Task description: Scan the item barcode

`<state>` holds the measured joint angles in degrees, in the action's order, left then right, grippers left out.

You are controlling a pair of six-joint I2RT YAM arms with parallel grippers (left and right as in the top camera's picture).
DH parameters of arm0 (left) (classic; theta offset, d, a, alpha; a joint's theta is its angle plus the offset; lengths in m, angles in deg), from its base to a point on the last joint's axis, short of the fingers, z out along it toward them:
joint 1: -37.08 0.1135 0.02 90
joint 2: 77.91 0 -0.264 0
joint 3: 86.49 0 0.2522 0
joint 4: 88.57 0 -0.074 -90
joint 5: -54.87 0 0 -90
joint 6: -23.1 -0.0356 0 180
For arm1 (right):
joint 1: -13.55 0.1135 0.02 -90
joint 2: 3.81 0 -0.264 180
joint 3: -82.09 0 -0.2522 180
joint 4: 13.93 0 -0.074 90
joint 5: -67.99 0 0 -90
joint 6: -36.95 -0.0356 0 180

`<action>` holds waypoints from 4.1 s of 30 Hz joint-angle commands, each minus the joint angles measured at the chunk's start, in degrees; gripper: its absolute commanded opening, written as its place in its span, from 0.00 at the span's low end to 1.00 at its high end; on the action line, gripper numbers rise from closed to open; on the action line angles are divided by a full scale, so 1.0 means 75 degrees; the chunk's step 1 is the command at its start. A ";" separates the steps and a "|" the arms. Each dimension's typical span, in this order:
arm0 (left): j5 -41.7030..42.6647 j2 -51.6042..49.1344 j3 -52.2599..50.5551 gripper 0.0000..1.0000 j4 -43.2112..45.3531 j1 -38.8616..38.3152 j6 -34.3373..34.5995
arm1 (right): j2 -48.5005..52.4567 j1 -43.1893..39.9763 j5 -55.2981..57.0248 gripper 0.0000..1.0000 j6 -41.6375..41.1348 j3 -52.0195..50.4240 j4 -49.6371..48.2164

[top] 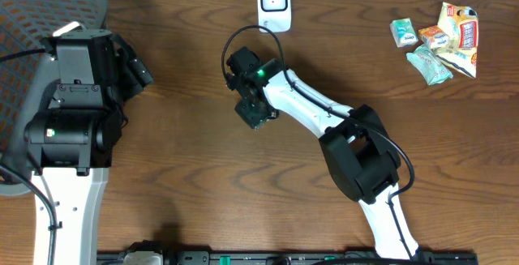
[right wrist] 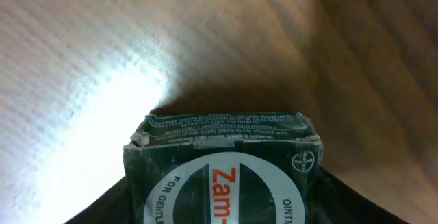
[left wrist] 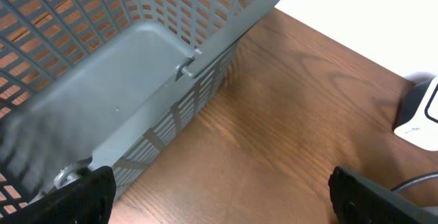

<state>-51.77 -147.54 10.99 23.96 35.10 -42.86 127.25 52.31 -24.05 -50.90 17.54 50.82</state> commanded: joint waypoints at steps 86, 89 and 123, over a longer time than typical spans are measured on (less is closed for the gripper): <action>-0.0079 0.0052 0.0099 0.98 -0.0012 0.0026 0.0038 | -0.1617 0.0947 0.0845 0.73 -1.1689 -0.2684 -0.1343; -0.0079 0.0052 0.0099 0.98 -0.0012 0.0026 0.0038 | -0.1617 0.1000 0.0627 0.73 -1.1803 -0.2684 -0.1346; -0.0079 0.0052 0.0099 0.98 -0.0012 0.0026 0.0038 | -0.1926 0.0930 0.0927 0.60 -0.8827 -0.2923 -0.0650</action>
<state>-51.80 -147.54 10.99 23.96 35.10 -42.86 114.55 59.57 -15.27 -126.55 -3.18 45.16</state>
